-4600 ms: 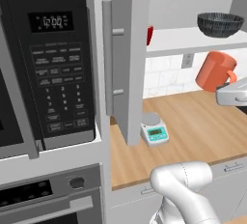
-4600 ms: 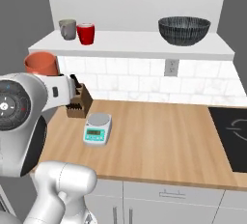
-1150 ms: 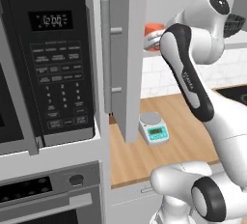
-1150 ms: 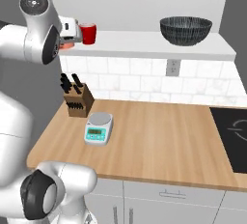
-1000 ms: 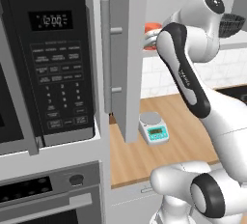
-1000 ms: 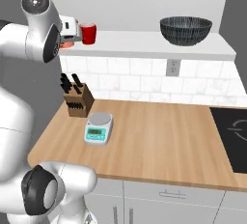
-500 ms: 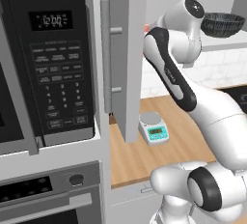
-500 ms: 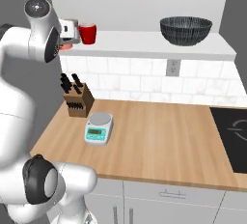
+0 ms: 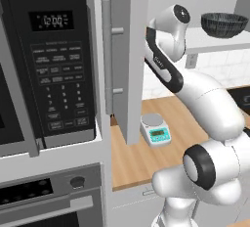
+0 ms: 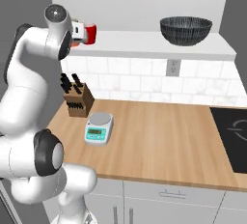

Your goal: Gather all objects into one cabinet and sort the glasses and bowls to opposite sides.

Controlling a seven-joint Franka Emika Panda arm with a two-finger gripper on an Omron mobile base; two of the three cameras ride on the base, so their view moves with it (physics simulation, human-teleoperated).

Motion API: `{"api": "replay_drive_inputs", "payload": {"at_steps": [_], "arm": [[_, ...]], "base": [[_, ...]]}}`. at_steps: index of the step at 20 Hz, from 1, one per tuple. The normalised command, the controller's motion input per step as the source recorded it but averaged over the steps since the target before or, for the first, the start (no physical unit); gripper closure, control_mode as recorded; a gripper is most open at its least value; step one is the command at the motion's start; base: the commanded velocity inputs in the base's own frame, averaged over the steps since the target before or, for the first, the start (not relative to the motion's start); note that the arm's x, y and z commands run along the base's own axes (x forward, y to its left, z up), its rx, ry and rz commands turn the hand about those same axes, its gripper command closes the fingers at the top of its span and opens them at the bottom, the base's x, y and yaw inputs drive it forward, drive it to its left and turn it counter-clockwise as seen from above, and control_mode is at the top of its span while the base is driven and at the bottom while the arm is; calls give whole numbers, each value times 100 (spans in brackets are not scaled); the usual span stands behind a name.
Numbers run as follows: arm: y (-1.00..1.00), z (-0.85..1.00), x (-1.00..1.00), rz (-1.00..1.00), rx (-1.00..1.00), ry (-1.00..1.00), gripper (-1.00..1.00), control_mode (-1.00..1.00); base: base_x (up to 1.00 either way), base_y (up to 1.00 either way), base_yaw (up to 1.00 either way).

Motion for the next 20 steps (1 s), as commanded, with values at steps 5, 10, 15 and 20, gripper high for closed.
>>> {"api": "replay_drive_inputs", "payload": {"at_steps": [5,10,15,20], "arm": [[40,-16,72,0,3,0,100,-100],[49,-16,67,2,0,-2,100,-100],[35,-7,29,4,0,0,-100,-100],[6,36,-70,4,-2,0,-100,-100]], "base": [[0,0,0],[0,0,0],[0,0,0],[0,0,0]]}}
